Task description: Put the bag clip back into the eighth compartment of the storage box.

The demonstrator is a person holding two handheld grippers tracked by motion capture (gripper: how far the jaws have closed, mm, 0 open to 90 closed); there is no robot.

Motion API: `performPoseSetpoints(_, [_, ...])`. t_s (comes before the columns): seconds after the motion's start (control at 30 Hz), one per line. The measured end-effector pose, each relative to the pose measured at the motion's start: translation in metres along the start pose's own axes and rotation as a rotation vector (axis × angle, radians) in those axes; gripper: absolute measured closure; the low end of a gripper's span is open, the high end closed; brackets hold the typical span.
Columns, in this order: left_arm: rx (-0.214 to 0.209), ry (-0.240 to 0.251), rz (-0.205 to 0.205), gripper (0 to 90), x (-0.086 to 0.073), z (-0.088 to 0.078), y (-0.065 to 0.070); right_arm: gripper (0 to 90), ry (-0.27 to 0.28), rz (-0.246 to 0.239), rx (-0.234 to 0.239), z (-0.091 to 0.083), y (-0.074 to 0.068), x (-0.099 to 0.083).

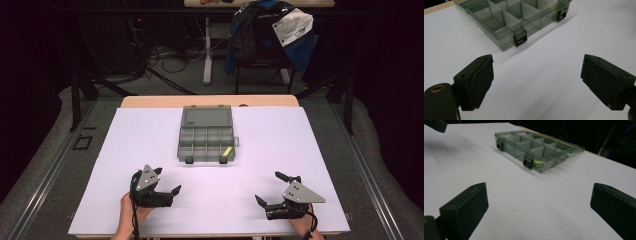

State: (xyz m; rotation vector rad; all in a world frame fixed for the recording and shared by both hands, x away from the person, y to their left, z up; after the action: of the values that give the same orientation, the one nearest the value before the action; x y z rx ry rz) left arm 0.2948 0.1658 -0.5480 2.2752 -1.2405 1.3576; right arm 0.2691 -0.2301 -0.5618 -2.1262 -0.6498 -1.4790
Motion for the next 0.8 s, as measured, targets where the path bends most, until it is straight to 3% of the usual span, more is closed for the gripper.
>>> performPoseSetpoints(0.2, [0.002, 0.038, -0.019, 11.3, -0.008, -0.006, -0.001, 1.0, 0.0, -0.002, 0.001, 0.0, 0.0, 0.0])
performPoseSetpoints(0.5, [0.005, 0.097, -0.009, 11.2, -0.023, -0.013, 0.005, 1.0, 0.002, -0.001, 0.002, 0.0, -0.001, 0.0])
performPoseSetpoints(0.63, [0.013, 0.151, 0.009, 11.3, -0.032, -0.02, 0.009, 1.0, 0.002, -0.002, 0.001, 0.0, -0.001, 0.0])
performPoseSetpoints(0.8, [0.014, 0.149, 0.049, 11.3, -0.038, -0.023, 0.016, 1.0, 0.001, -0.005, 0.002, -0.001, -0.002, 0.0])
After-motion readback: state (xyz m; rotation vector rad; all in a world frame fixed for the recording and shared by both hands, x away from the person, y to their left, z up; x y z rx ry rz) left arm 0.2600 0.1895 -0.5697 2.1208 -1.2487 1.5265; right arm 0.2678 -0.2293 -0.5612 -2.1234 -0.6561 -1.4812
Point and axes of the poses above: each handheld gripper's, and its own axes: z roughly forward along the jaws, x roughly out of its top, y roughly to its right, the point moved 3 cm from there along z, roughly forward along the jaws, and after that the axes turned 14 degrees about z, right-handed, at the moved point
